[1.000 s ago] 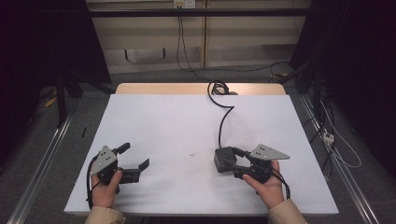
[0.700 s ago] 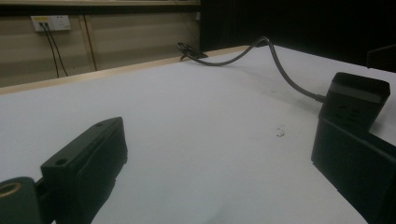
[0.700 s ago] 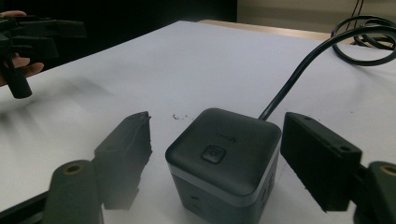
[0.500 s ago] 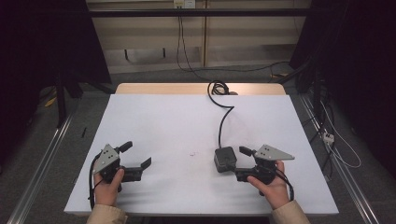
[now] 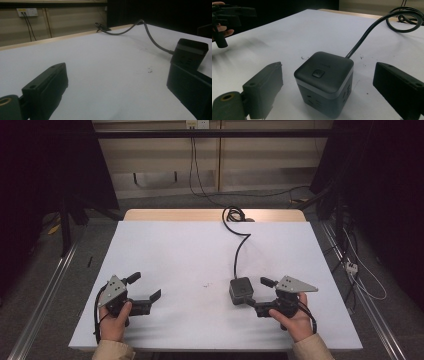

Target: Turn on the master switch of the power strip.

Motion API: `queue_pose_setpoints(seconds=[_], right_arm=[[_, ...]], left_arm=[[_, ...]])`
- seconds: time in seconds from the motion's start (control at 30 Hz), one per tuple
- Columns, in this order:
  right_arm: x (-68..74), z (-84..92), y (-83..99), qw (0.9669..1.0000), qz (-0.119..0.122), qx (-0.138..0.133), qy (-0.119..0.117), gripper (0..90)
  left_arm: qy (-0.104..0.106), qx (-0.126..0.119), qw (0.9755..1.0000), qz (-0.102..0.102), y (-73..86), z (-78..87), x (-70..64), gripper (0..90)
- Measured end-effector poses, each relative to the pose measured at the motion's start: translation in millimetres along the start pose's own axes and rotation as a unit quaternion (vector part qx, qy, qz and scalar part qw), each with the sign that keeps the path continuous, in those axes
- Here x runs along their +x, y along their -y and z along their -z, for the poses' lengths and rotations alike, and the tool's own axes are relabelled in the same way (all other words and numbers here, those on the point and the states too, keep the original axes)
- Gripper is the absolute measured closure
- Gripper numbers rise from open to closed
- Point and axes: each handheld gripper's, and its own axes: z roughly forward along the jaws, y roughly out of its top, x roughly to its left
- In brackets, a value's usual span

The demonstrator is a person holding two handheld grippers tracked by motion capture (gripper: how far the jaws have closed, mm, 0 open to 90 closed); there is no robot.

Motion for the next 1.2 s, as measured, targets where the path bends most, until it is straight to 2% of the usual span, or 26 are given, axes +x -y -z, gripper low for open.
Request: queue_pose_setpoints(seconds=[0.57, 1.2], right_arm=[[-6.1, 15.1, 7.8, 1.0000, 0.004, 0.000, 0.002, 8.3], [-19.2, 34.6, 18.7, 0.9997, 0.004, 0.005, 0.023, 8.3]], left_arm=[[0.001, -0.001, 1.0000, 0.003, -0.3, -1.7, -0.3, 3.3], [0.003, -0.003, 1.0000, 0.003, -0.7, -2.3, 0.1, 3.2]])
